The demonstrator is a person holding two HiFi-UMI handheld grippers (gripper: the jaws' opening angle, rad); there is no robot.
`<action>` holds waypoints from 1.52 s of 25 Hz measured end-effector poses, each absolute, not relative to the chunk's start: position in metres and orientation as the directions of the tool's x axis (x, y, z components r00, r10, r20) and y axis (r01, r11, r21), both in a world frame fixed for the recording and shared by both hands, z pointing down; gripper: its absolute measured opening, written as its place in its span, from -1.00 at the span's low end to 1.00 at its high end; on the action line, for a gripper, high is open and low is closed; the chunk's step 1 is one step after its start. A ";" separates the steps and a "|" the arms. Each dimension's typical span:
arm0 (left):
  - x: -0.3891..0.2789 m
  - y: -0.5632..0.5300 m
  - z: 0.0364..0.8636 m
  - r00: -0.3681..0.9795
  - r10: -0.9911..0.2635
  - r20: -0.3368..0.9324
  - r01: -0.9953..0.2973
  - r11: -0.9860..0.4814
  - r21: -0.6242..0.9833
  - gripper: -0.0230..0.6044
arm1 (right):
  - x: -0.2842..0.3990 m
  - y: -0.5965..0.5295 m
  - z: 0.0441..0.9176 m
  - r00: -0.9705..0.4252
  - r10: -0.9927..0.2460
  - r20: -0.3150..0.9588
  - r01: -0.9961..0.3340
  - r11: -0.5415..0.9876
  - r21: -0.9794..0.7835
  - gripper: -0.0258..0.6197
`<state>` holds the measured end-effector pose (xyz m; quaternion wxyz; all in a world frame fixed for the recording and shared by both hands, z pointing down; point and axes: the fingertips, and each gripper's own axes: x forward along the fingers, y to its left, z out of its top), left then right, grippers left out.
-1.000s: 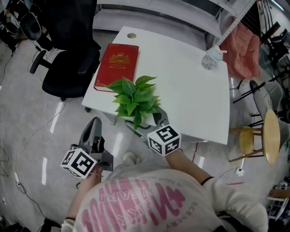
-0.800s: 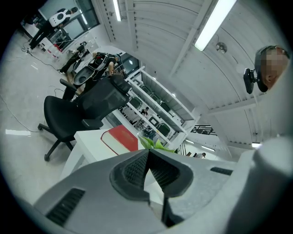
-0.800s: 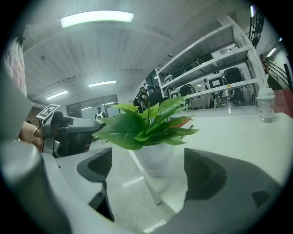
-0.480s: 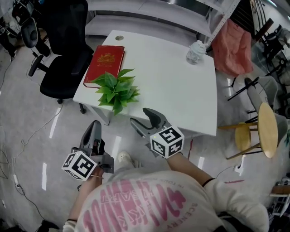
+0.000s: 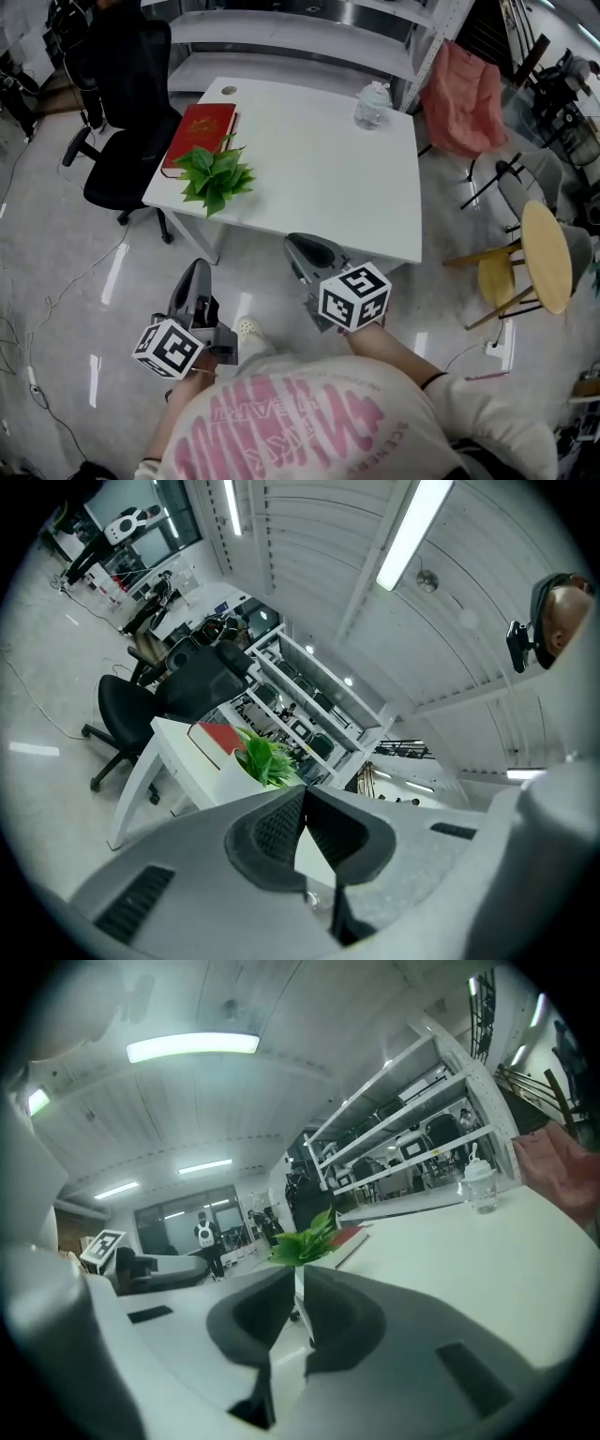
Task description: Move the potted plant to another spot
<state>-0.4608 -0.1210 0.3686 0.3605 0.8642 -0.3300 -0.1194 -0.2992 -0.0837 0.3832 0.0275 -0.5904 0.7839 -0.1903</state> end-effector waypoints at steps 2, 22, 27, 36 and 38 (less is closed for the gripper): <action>-0.459 -0.109 0.363 0.752 -0.658 0.035 -0.501 -0.536 0.680 -0.92 | -0.298 -0.072 0.370 -0.304 -0.942 0.145 -0.906 0.238 -0.350 -0.86; -0.467 -0.047 0.352 0.734 -0.677 0.050 -0.593 -0.605 0.531 -0.92 | -0.274 -0.007 0.350 -0.153 -0.977 0.150 -0.957 0.108 -0.269 -0.90; -0.471 -0.043 0.354 0.730 -0.682 0.051 -0.596 -0.598 0.536 -0.92 | -0.272 -0.002 0.353 -0.147 -0.977 0.157 -0.957 0.100 -0.272 -0.90; -0.473 -0.043 0.359 0.731 -0.680 0.054 -0.593 -0.594 0.543 -0.92 | -0.274 -0.003 0.364 -0.147 -0.972 0.184 -0.959 0.094 -0.269 -0.90; -0.473 -0.044 0.360 0.732 -0.679 0.056 -0.593 -0.594 0.543 -0.92 | -0.274 -0.004 0.366 -0.148 -0.971 0.188 -0.958 0.094 -0.270 -0.90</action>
